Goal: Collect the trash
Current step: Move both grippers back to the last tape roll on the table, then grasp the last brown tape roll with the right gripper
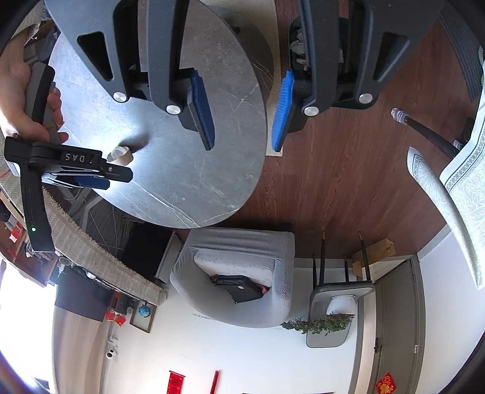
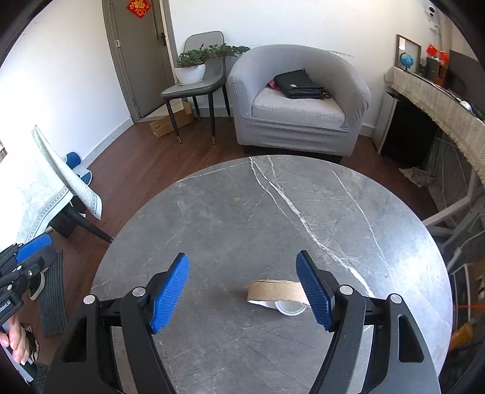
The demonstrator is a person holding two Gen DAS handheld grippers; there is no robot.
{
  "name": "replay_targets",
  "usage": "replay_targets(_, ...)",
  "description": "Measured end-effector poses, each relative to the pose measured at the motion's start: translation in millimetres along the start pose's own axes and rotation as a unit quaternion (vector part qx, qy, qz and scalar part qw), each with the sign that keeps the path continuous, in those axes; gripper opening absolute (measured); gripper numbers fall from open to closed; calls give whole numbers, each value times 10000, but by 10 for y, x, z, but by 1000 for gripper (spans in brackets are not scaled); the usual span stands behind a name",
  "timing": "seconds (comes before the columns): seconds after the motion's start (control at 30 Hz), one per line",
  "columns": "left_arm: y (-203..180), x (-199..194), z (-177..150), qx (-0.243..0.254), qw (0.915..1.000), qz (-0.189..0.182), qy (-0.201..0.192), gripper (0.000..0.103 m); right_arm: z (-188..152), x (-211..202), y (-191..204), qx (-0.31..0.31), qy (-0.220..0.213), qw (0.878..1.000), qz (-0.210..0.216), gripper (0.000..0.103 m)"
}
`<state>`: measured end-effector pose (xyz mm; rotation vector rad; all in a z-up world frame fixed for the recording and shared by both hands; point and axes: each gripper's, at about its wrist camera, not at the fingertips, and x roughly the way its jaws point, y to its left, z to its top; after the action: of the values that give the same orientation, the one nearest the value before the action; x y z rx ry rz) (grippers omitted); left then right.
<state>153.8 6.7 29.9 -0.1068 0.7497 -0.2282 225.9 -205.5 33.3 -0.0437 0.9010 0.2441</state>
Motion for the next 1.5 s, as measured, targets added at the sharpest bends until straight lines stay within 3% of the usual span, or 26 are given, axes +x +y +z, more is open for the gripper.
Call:
replay_targets(0.17, -155, 89, -3, 71, 9998, -160, 90, 42, 1, 159, -127, -8, 354, 9993, -135, 81)
replay_targets(0.53, -241, 169, -27, 78, 9994, -262, 198, 43, -71, 452, -256, 53, 949, 9951, -255, 83)
replay_targets(0.57, -250, 180, -26, 90, 9994, -263, 211, 43, -77, 448, -263, 62, 928, 9953, -259, 82)
replay_targets(0.63, -254, 201, -23, 115, 9993, -253, 236, 43, -84, 436, -280, 83, 888, 9957, -243, 67)
replay_targets(0.67, -252, 205, -25, 124, 9993, -245, 243, 43, -87, 418, -286, 79, 828, 9963, -231, 62)
replay_targets(1.03, -287, 257, -35, 155, 9993, -186, 289, 43, -138, 71, -208, -168, -144, 9997, -106, 62)
replay_targets(1.5, -584, 474, -113, 289, 9965, -473, 623, 44, -299, -192, 97, -817, -1227, 9891, 52, 61)
